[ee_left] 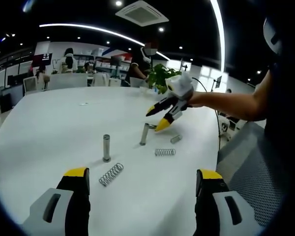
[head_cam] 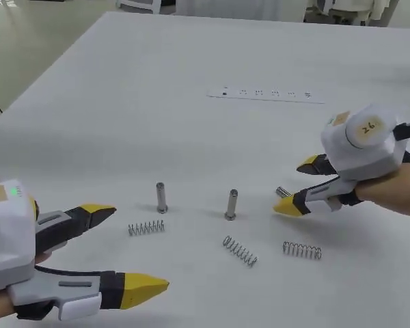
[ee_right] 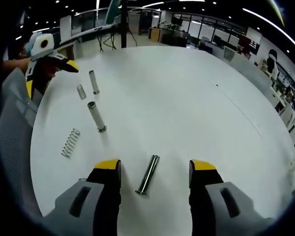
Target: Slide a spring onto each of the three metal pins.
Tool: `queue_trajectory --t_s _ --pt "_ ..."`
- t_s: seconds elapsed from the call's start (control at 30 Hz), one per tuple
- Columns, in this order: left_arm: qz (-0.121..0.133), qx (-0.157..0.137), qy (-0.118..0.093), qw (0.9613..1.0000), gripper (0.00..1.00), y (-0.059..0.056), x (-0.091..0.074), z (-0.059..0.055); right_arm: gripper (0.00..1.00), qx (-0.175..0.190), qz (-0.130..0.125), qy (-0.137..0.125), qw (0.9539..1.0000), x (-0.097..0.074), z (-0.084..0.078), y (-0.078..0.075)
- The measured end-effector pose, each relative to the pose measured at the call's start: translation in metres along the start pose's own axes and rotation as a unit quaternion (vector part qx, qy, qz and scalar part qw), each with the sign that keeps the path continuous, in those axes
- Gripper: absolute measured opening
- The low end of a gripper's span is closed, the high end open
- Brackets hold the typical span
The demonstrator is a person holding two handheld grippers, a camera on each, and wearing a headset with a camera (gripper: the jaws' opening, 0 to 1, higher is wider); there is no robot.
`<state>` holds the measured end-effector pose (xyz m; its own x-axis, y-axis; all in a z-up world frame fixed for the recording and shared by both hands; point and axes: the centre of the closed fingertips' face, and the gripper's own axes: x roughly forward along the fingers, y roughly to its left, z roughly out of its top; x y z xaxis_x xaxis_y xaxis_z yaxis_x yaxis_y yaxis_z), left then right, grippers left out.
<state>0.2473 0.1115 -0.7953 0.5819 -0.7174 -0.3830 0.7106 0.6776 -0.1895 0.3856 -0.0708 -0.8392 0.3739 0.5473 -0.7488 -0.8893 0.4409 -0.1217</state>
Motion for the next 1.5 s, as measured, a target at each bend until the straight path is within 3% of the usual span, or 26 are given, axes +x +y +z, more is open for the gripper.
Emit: queue_trajectory --t_s 0.8,1.5 --pt "0.001 -0.002 0.002 1.0 0.85 0.0 -0.001 -0.002 0.21 0.039 -0.005 0.035 0.9986 0.011 -0.001 -0.001" --pt "0.0 -0.002 0.0 1.0 0.85 0.0 0.001 -0.001 0.1 0.068 -0.006 0.05 0.9964 0.017 -0.004 0.001"
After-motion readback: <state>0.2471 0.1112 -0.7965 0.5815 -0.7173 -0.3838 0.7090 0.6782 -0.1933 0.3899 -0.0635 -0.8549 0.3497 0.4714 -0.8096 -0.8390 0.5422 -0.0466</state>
